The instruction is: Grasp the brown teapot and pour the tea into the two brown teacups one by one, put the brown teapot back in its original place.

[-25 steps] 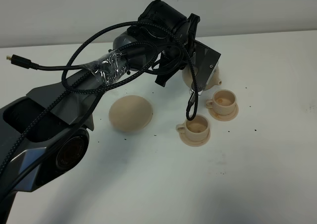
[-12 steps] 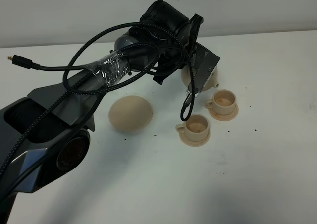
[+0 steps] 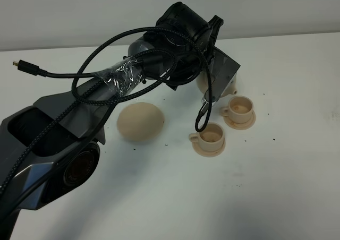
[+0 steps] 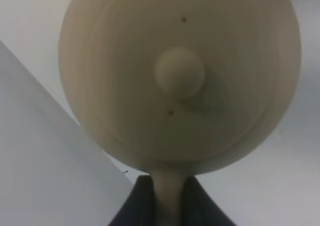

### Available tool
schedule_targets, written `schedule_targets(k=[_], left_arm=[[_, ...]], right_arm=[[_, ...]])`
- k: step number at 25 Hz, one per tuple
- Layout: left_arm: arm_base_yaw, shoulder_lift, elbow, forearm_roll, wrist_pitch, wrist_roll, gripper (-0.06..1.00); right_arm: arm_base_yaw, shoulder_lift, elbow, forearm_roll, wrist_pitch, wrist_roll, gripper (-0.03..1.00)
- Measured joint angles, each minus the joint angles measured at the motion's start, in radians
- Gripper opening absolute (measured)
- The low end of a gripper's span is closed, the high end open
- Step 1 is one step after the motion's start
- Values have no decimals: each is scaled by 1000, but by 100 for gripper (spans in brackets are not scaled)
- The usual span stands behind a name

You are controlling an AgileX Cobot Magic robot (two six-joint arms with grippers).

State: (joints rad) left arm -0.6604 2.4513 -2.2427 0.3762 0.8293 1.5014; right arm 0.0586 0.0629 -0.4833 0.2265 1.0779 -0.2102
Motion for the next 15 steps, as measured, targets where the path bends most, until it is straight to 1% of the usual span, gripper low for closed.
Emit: schedule_targets(k=[5,11,15], left_arm=[[-22,5,0,46,-1,-14,12],[-29,24,0,51,0,-22,12],[-30,27,0,80,-1,-50,12]], right_arm=[[0,0,0,0,0,0,24],[0,0,0,0,0,0,24],[0,0,0,0,0,0,24]])
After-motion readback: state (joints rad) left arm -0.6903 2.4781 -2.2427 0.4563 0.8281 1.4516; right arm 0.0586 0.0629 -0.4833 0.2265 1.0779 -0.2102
